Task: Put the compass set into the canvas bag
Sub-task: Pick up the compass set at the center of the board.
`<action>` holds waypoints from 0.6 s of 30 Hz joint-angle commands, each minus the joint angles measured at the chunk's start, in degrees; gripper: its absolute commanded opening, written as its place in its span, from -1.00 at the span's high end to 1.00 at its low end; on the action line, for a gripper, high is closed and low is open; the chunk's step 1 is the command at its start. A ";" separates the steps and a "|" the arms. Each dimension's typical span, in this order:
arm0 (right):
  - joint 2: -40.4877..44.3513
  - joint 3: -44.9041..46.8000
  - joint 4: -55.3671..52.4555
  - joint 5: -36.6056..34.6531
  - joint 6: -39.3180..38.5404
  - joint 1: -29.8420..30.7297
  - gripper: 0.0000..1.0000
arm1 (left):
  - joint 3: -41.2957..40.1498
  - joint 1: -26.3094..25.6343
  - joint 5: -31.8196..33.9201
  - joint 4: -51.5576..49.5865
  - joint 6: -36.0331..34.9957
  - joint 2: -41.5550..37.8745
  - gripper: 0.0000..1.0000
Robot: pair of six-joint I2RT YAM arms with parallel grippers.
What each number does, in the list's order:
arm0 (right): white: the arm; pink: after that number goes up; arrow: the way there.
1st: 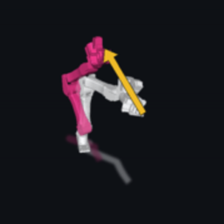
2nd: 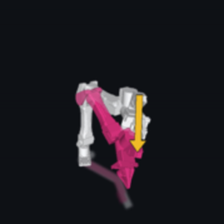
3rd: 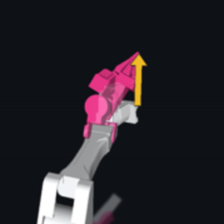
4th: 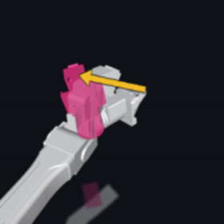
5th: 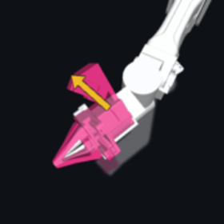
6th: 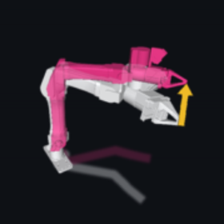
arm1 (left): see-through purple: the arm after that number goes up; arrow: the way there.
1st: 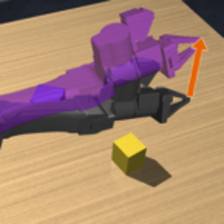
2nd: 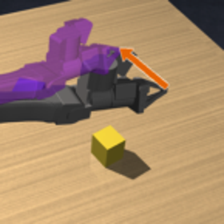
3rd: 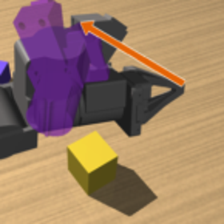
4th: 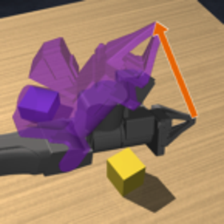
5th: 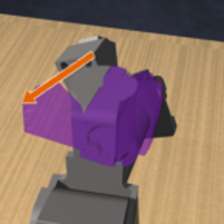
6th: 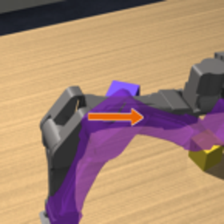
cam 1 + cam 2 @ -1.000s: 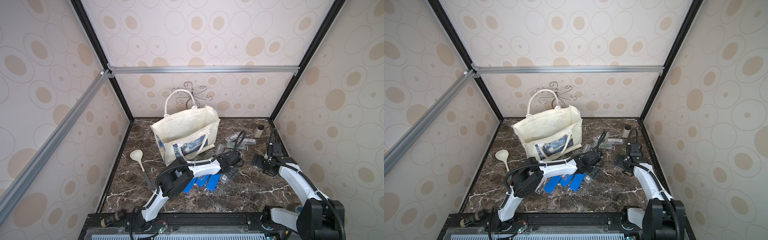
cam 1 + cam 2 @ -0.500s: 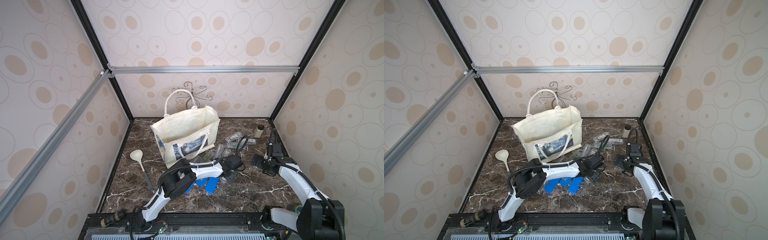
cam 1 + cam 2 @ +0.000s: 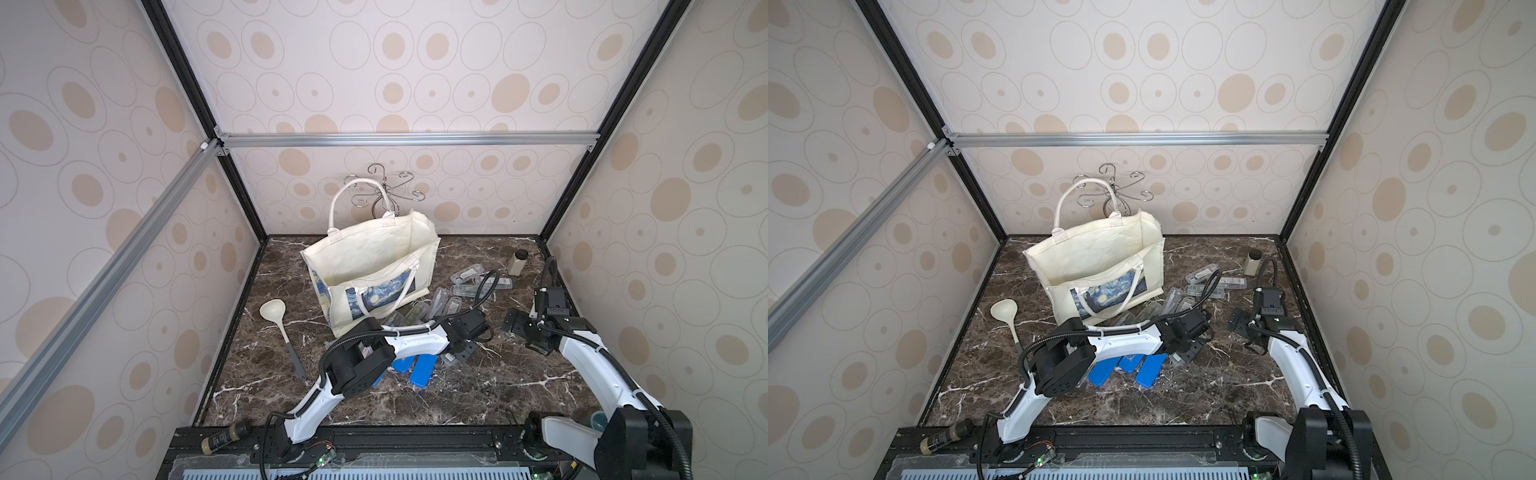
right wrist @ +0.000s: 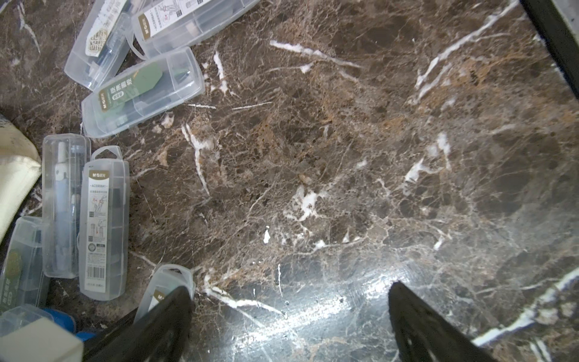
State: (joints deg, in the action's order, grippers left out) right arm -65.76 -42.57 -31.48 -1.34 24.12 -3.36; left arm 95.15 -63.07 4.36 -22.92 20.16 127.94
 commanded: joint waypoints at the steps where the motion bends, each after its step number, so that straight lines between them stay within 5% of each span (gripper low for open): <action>1: 0.81 0.73 -0.33 -0.76 -0.13 -0.45 -1.00 | -1.14 -0.31 1.23 -0.11 -0.61 0.20 0.24; 18: 0.34 0.94 0.11 -0.42 -0.66 -0.54 -1.00 | -1.74 -0.46 12.91 3.70 -9.38 -15.37 0.26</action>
State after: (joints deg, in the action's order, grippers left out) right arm -65.69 -42.35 -31.22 -1.32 24.08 -3.51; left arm 90.21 -63.16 12.84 -18.98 14.44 115.96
